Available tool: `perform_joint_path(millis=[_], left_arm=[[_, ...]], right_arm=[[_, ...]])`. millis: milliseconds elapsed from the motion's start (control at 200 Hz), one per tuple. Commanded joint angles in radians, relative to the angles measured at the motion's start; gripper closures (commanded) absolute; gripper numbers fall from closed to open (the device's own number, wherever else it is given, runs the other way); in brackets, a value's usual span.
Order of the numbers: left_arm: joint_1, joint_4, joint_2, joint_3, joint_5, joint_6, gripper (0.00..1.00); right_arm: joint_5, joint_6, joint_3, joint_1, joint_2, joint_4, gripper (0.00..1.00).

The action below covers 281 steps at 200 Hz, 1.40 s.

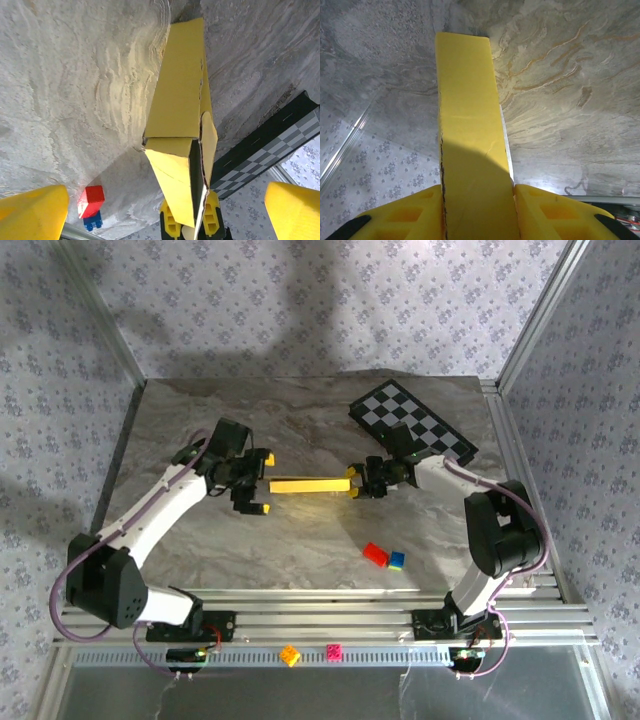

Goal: Fold the paper box

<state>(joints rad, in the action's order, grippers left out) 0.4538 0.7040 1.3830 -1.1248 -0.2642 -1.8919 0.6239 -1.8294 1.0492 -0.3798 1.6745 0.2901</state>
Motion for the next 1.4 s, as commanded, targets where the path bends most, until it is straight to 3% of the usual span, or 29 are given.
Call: perform_joint_path(millis=[0,175,430,575,715,850,950,1029,1174,1269,1399], left_arm=[[0.042,-0.086,0.069,-0.04,0.029,-0.065,0.02],[0.075,-0.099,0.134,-0.069,0.06,-0.107,0.13],[0.082,-0.054,0.167,-0.094,0.108,-0.134,0.48],[0.084,-0.048,0.171,-0.092,0.108,-0.133,0.52],[0.082,-0.039,0.172,-0.09,0.114,-0.133,0.62],[0.082,-0.008,0.168,-0.098,0.119,-0.133,0.68],[0.077,0.018,0.168,-0.107,0.116,-0.125,0.7],[0.074,0.028,0.168,-0.109,0.113,-0.123,0.72],[0.06,0.046,0.16,-0.11,0.106,-0.116,0.73],[0.048,0.056,0.154,-0.113,0.102,-0.107,0.73],[0.032,0.072,0.148,-0.123,0.095,-0.091,0.73]], right_arm=[[0.012,-0.023,0.031,0.005,0.02,0.037,0.61],[0.017,-0.028,0.032,0.006,0.028,0.031,0.61],[0.017,-0.041,0.032,0.009,0.026,0.026,0.61],[0.015,-0.045,0.032,0.011,0.028,0.026,0.61],[0.017,-0.046,0.032,0.011,0.026,0.026,0.6],[0.011,-0.035,0.029,0.014,0.015,0.033,0.52],[0.003,0.003,0.047,0.017,0.009,0.059,0.39],[-0.026,0.099,0.098,0.026,0.0,0.136,0.29],[-0.15,0.411,0.252,0.051,-0.048,0.305,0.25],[-0.232,0.646,0.281,0.056,-0.103,0.301,0.25],[-0.228,1.081,0.216,0.021,-0.211,0.112,0.28]])
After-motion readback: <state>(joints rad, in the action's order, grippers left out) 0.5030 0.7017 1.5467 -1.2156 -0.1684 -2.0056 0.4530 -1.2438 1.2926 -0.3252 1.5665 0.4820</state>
